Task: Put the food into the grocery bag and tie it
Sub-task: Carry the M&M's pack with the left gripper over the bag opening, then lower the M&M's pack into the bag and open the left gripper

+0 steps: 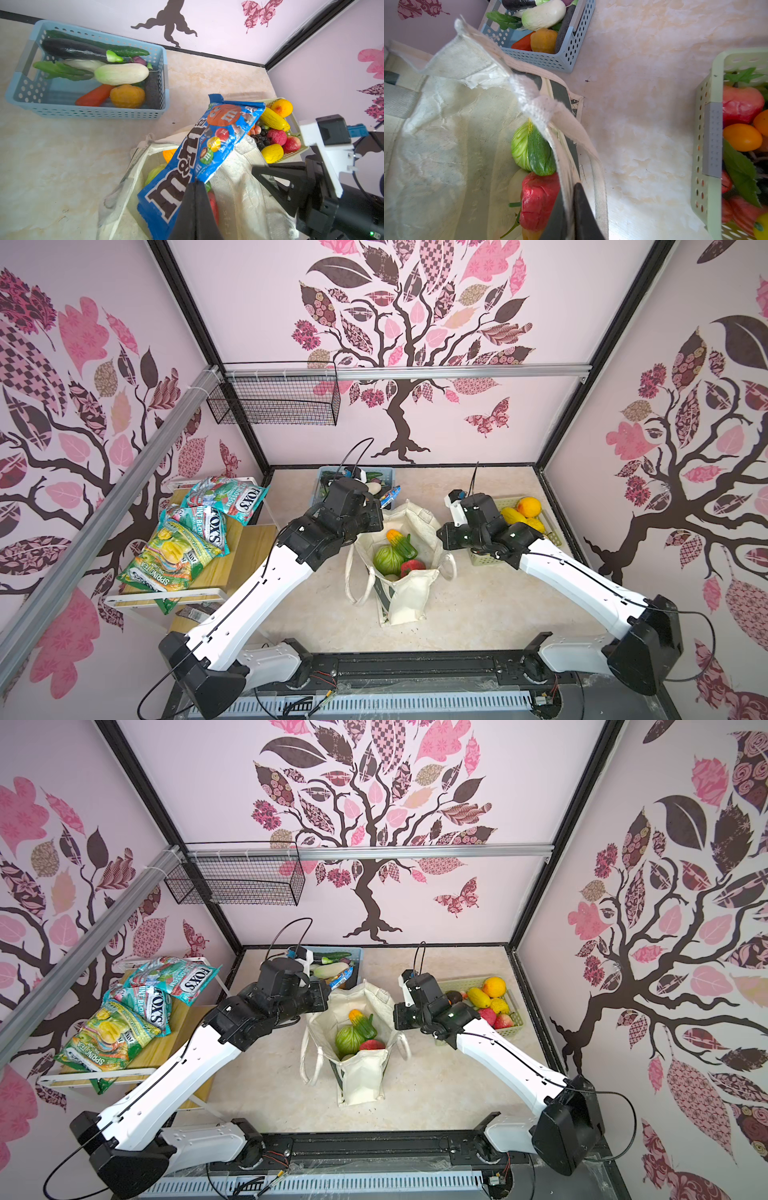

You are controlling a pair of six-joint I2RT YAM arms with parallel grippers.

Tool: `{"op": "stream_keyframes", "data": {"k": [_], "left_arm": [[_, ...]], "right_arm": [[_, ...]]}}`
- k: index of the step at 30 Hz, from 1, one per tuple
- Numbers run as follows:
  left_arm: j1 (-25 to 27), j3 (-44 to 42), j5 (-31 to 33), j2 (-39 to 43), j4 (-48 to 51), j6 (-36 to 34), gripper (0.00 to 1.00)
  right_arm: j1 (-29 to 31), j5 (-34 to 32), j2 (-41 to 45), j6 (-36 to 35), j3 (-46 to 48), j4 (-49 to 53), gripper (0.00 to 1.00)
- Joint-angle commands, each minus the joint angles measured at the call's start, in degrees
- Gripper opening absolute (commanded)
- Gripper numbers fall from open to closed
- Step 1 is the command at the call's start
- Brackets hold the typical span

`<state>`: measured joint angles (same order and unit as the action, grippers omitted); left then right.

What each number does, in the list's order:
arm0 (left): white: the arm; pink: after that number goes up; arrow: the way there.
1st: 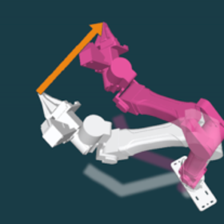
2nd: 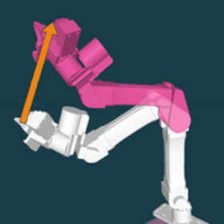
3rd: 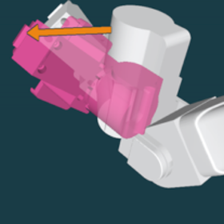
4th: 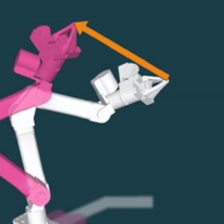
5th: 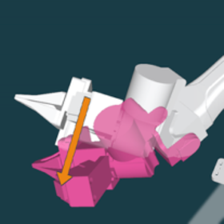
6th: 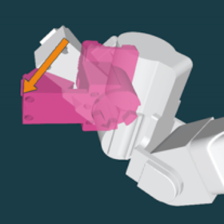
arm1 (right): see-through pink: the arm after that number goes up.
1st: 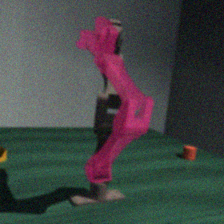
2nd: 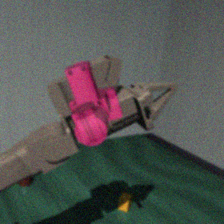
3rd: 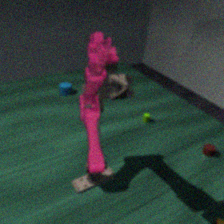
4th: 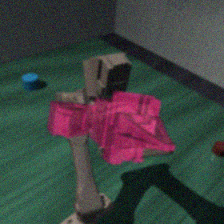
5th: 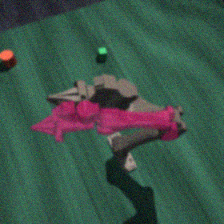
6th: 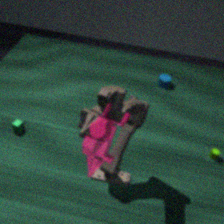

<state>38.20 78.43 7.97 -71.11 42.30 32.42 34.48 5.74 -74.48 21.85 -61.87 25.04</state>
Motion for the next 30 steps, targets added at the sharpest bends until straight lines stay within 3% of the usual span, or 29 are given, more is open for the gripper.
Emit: {"op": "stream_keyframes", "data": {"k": [1,20,30], "left_arm": [[0.56,1.08,-2.80,-0.58,-1.84,-1.84,0.05],[1.83,-5.89,-12.74,0.62,-1.84,-4.65,0.05],[2.06,-8.07,-13.67,-0.25,-0.29,-4.30,0.05]], "right_arm": [[0.06,-0.80,-1.16,-0.44,-1.35,-0.56,0.11],[0.06,-1.50,-1.55,0.04,-1.35,-0.69,0.11],[0.06,-1.69,-0.91,0.30,-1.11,-0.60,0.11]]}}
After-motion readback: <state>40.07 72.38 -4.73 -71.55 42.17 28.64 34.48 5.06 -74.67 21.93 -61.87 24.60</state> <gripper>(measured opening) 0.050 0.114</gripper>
